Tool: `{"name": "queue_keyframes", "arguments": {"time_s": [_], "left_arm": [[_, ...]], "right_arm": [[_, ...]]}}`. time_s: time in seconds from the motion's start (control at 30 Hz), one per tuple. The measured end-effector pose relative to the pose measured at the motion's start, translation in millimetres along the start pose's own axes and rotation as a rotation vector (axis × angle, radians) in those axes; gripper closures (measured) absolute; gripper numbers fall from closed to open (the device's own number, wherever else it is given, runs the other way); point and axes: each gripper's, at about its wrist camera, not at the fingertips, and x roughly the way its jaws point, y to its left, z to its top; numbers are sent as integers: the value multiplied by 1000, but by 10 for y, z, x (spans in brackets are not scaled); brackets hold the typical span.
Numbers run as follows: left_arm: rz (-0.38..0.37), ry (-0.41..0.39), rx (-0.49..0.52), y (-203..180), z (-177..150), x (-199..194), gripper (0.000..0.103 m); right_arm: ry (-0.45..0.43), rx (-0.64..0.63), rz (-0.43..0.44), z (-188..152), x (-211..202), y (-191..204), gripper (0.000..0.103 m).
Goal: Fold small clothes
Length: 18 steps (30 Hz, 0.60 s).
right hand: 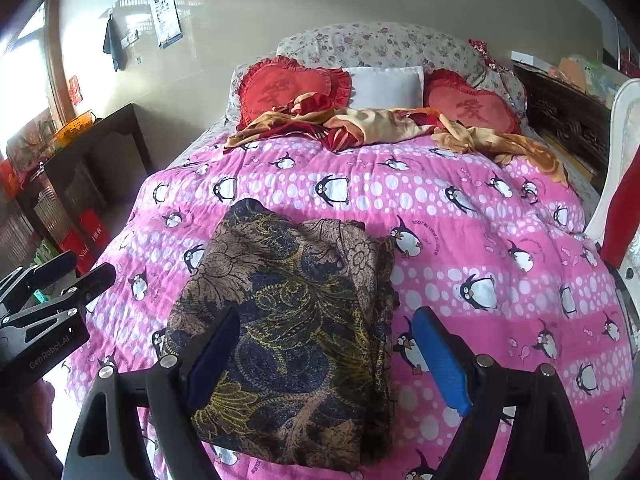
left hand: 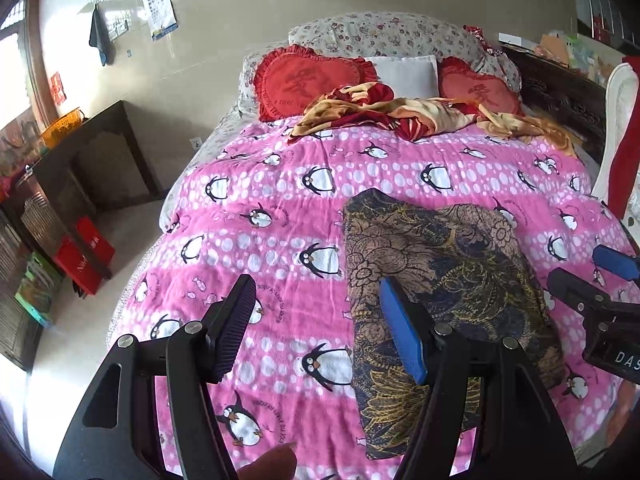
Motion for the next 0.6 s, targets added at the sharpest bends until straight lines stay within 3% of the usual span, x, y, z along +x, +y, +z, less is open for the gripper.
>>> {"name": "queue_keyframes", "arguments": {"time_s": [0.6], "left_arm": [[-37, 17, -33, -15, -4, 98, 38]], "right_arm": [[36, -16, -3, -31, 132, 33, 17]]}}
